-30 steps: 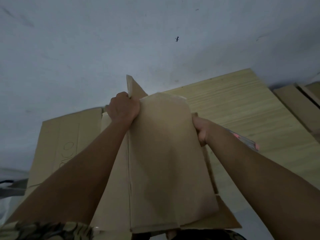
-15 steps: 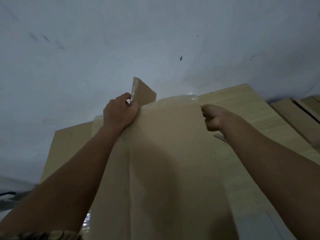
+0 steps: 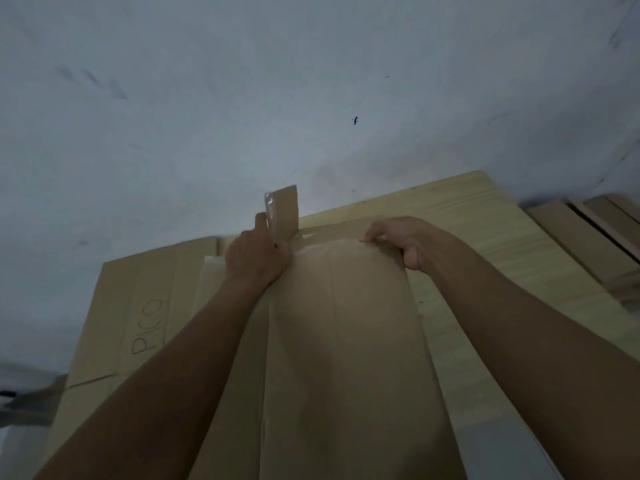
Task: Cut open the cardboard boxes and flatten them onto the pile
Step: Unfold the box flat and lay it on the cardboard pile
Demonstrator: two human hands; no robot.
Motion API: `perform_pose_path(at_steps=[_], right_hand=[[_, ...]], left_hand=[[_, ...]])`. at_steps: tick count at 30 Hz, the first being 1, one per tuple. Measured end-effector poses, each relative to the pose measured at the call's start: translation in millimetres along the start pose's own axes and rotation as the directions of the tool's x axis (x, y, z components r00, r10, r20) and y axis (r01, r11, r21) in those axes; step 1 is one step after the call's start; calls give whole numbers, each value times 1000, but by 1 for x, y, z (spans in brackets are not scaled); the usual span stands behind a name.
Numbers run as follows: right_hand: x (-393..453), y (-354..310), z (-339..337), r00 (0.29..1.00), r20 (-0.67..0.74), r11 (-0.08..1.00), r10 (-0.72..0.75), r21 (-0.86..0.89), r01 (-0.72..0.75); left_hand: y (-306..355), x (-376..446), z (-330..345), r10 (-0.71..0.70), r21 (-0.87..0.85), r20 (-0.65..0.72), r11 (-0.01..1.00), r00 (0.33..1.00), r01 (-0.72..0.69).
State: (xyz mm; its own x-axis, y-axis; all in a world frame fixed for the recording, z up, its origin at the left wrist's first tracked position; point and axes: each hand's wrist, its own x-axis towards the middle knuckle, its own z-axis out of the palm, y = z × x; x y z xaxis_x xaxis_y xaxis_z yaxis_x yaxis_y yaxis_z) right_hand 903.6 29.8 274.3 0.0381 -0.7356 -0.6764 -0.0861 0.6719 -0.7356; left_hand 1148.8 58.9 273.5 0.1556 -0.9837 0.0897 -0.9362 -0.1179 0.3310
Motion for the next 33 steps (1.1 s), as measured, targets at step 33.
perform_pose_path(at_steps=[33], right_hand=[[30, 176, 35, 989, -107, 987, 97, -118, -109]], left_hand=[[-68, -89, 143, -582, -158, 16, 801, 813, 577]])
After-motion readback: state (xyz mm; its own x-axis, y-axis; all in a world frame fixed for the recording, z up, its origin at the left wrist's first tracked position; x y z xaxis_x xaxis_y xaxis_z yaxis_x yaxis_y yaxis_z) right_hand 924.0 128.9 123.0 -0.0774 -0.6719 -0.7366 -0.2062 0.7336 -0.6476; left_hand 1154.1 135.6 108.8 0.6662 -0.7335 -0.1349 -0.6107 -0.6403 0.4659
